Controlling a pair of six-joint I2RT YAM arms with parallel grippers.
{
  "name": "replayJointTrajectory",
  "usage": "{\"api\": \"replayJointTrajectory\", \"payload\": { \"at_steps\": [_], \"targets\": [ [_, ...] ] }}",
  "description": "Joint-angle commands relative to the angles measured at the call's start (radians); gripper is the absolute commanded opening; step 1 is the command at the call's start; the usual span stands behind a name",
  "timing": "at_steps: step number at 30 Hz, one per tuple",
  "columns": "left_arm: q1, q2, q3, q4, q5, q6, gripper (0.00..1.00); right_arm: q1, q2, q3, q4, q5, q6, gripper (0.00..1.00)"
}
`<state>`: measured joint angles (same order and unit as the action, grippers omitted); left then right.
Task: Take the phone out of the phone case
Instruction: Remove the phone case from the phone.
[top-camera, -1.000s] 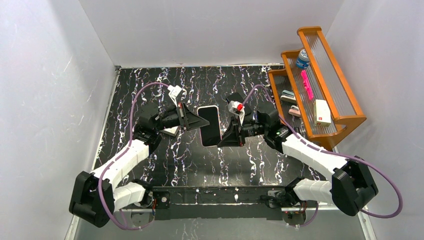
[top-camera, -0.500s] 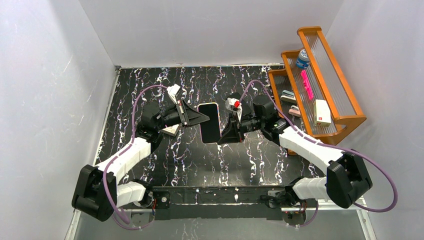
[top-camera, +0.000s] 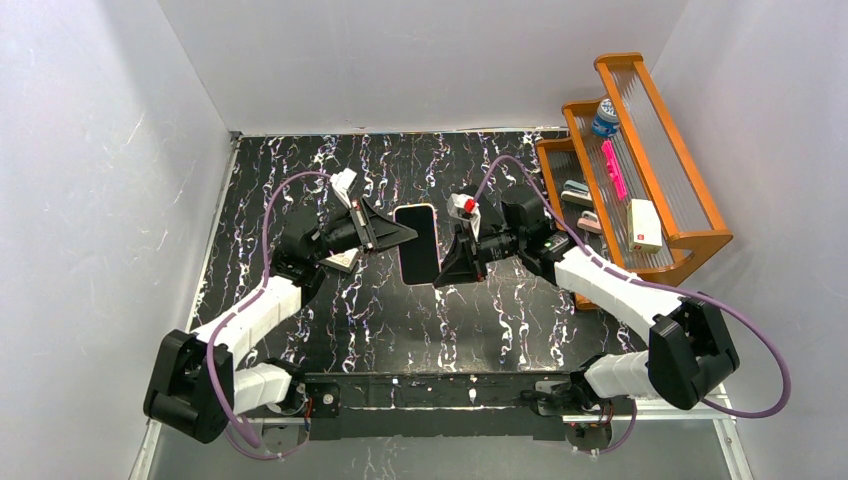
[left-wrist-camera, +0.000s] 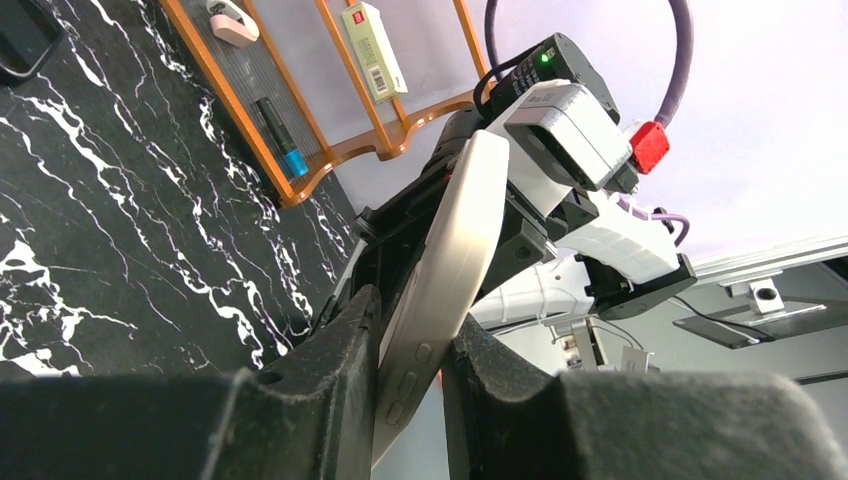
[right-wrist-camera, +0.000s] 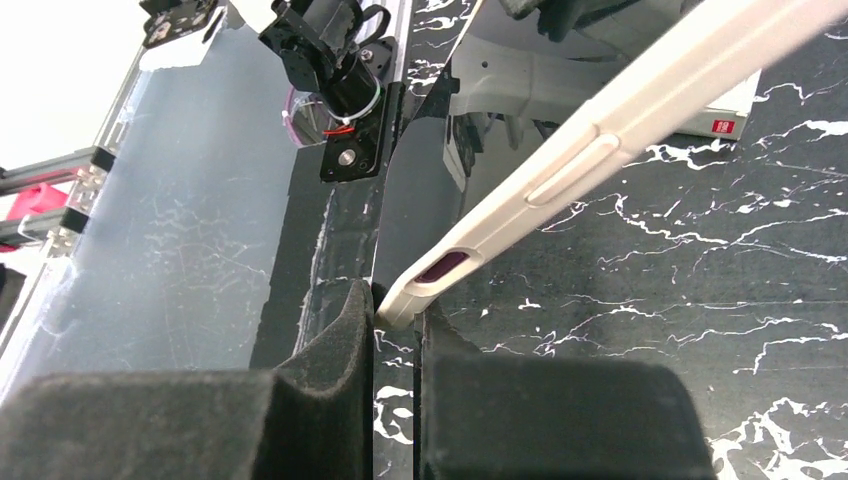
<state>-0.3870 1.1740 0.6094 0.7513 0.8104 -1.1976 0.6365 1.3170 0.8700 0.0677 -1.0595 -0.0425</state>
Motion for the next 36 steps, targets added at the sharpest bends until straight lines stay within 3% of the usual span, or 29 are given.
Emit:
{"api": "replayJointTrajectory", "payload": {
  "at_steps": [1,4,6,11,17,19,22,23,32,36],
  "targets": [
    [-0.006,-0.018,-0.020,-0.034,-0.099,-0.051,0.00,0.025,-0.013,0.094,0.228,-0.037,-0.015,0.01],
    [-0.007,-0.052,-0.028,-0.028,-0.092,0.015,0.00,0.010,-0.003,0.071,0.391,-0.053,0.192,0.01],
    [-0.007,-0.070,-0.034,-0.025,-0.081,0.046,0.07,0.008,0.000,0.055,0.472,-0.041,0.288,0.01],
    [-0.007,-0.078,-0.047,0.017,-0.043,0.085,0.24,0.007,0.026,0.066,0.578,-0.051,0.456,0.01],
    [-0.007,-0.092,-0.051,0.063,-0.012,0.098,0.36,0.007,0.059,0.079,0.636,-0.057,0.579,0.01],
    [-0.007,-0.093,-0.052,0.068,-0.008,0.094,0.31,0.007,0.066,0.077,0.640,-0.059,0.584,0.01],
    [-0.007,-0.098,-0.054,0.075,-0.018,0.079,0.03,0.007,0.067,0.065,0.651,-0.065,0.570,0.01],
    [-0.006,-0.099,-0.056,0.075,-0.023,0.069,0.00,0.007,0.065,0.060,0.654,-0.072,0.558,0.01],
    [-0.006,-0.061,-0.056,0.084,-0.049,-0.041,0.00,0.009,0.016,0.024,0.610,-0.189,0.343,0.08],
    [-0.007,-0.046,-0.060,0.100,-0.055,-0.093,0.00,0.008,-0.009,0.039,0.505,-0.219,0.173,0.11]
  ]
}}
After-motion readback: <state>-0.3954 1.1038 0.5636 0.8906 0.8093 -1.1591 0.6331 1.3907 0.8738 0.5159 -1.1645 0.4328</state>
